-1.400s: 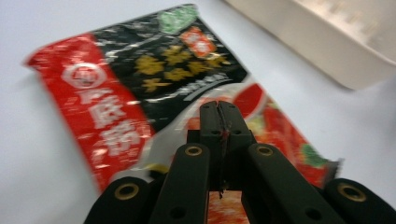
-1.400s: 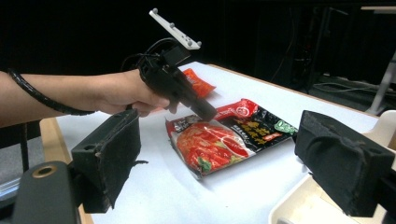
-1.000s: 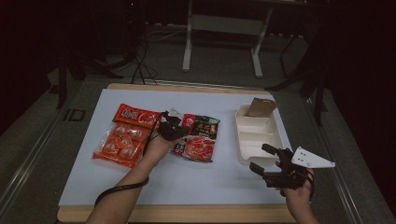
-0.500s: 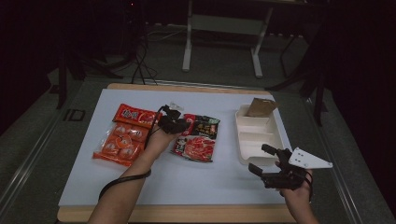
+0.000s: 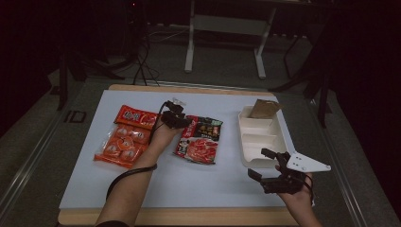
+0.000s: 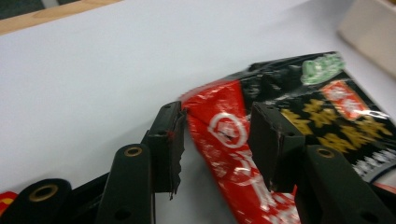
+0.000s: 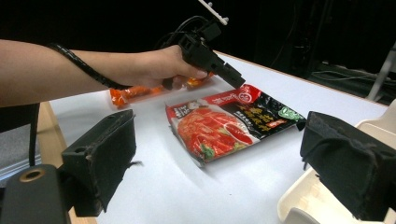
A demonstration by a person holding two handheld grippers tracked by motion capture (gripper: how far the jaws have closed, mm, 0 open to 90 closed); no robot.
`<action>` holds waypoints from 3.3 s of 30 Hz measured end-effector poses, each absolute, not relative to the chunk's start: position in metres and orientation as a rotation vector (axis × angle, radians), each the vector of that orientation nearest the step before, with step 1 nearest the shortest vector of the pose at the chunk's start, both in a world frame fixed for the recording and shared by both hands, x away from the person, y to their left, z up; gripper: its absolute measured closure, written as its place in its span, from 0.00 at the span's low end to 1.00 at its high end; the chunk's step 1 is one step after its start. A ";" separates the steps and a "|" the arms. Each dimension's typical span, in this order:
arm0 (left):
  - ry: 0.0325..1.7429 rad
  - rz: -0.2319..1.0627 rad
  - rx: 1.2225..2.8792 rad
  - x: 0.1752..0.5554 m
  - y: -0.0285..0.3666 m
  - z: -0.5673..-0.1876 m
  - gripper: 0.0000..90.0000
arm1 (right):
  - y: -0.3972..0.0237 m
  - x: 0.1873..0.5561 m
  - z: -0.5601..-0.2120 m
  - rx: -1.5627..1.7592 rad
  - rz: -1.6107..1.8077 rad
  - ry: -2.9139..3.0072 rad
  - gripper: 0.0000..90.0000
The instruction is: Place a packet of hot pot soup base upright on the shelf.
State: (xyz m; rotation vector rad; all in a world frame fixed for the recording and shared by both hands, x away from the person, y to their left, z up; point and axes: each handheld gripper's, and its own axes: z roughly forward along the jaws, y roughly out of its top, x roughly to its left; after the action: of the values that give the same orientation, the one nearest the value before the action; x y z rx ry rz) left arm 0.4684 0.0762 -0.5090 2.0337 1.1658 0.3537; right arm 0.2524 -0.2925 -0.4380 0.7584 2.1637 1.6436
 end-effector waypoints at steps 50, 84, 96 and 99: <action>1.151 0.388 2.081 0.457 0.054 -0.484 0.99 | -0.305 0.257 -0.434 0.817 1.695 2.110 0.12; 0.814 0.546 1.933 0.357 0.047 -0.410 0.99 | -0.301 0.259 -0.423 0.858 1.644 2.095 0.12; 0.753 0.514 1.822 0.334 0.062 -0.387 0.99 | -0.294 0.266 -0.411 0.901 1.684 2.100 0.15; 0.730 0.479 1.804 0.330 0.064 -0.383 0.99 | -0.291 0.269 -0.404 0.890 1.687 2.091 0.16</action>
State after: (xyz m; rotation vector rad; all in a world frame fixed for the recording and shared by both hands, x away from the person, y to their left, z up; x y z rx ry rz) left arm 0.3295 0.0636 -0.3832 1.8038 0.7301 0.4792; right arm 0.2693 -0.2911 -0.4044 0.8902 2.0910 1.6872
